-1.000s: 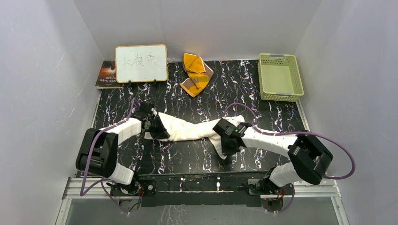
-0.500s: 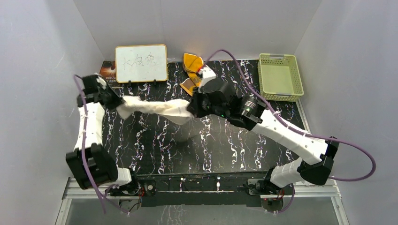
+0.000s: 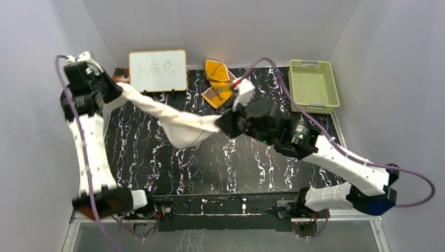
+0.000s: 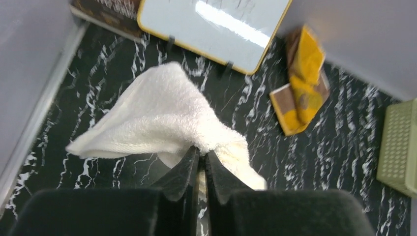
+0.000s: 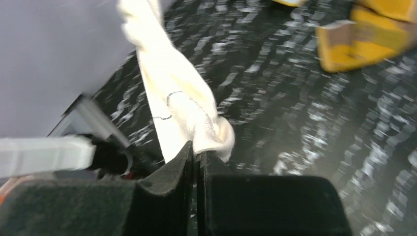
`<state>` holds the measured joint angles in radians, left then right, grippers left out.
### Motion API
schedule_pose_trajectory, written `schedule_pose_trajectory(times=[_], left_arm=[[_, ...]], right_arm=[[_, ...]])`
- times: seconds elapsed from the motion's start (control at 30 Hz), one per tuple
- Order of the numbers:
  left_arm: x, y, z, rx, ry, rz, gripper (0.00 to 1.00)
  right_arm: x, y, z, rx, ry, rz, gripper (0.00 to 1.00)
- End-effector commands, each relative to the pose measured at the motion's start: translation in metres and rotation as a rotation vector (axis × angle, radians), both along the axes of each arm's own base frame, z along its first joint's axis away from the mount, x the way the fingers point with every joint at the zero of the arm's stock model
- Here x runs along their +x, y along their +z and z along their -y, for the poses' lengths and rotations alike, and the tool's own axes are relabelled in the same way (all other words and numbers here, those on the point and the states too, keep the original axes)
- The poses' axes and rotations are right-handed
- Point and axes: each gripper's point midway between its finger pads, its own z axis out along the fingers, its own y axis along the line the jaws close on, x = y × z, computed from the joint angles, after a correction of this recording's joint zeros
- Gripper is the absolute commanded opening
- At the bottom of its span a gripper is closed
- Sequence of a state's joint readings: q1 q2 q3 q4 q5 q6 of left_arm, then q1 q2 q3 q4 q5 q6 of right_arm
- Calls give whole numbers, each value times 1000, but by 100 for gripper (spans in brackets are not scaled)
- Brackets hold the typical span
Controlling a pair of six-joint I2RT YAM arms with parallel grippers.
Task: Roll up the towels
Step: Flatten out the towel at the center of the board.
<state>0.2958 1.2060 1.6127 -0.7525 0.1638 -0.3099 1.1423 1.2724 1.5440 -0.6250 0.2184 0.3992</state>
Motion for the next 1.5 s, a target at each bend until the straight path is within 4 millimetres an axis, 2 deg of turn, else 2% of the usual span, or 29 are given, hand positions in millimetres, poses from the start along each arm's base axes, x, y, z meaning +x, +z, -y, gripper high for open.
schedule_pose_trajectory(times=[0.0,0.03,0.1,0.2,0.3,0.37,0.43,0.5,0.57,0.67,0.77,0.83,0.87,0.9,0.97,1.03,1.13,1.27,1.37,1.47], left_arm=[[57,-147,-5,-105,-126,-434,16],[66,-163,-6,-106,-134,-505,23],[84,-163,-4,-56,-143,-515,33],[96,-131,11,-23,-171,-411,44],[84,-116,48,-36,-275,-391,47],[66,-119,81,-34,-358,-394,47],[43,-127,109,-53,-423,-402,47],[20,-132,123,-99,-449,-388,48],[0,-126,137,-158,-491,-321,48],[-26,-87,159,-206,-601,-140,49],[-48,-26,171,-182,-692,117,57],[-62,9,177,-150,-745,273,67],[-69,24,180,-131,-771,346,77],[-74,34,183,-118,-796,403,81],[-86,49,186,-84,-832,511,91],[-94,54,189,-53,-862,592,96],[-100,52,189,-13,-876,650,96],[-107,45,199,-7,-960,676,82],[-101,27,196,29,-951,644,79],[-93,18,194,64,-938,650,77]], right_arm=[[77,-32,115,-53,-443,-71,0],[87,-47,131,-52,-457,-147,0],[101,-66,155,-57,-499,-241,0],[102,-71,153,-47,-490,-267,0],[108,-64,144,-27,-461,-253,0],[114,-46,132,-14,-396,-207,0],[121,-19,116,8,-311,-139,0],[127,15,97,43,-233,-57,0],[128,50,72,82,-154,28,0],[117,90,14,132,-47,135,0],[110,106,-32,139,4,163,0],[109,108,-50,143,21,159,0],[107,114,-52,158,23,162,0],[111,104,-62,150,26,145,0],[111,100,-69,155,34,135,0],[110,98,-71,153,35,125,0],[110,96,-70,144,25,115,0],[111,97,-67,145,10,110,0],[110,98,-69,158,12,101,0],[110,97,-75,165,27,89,0]])
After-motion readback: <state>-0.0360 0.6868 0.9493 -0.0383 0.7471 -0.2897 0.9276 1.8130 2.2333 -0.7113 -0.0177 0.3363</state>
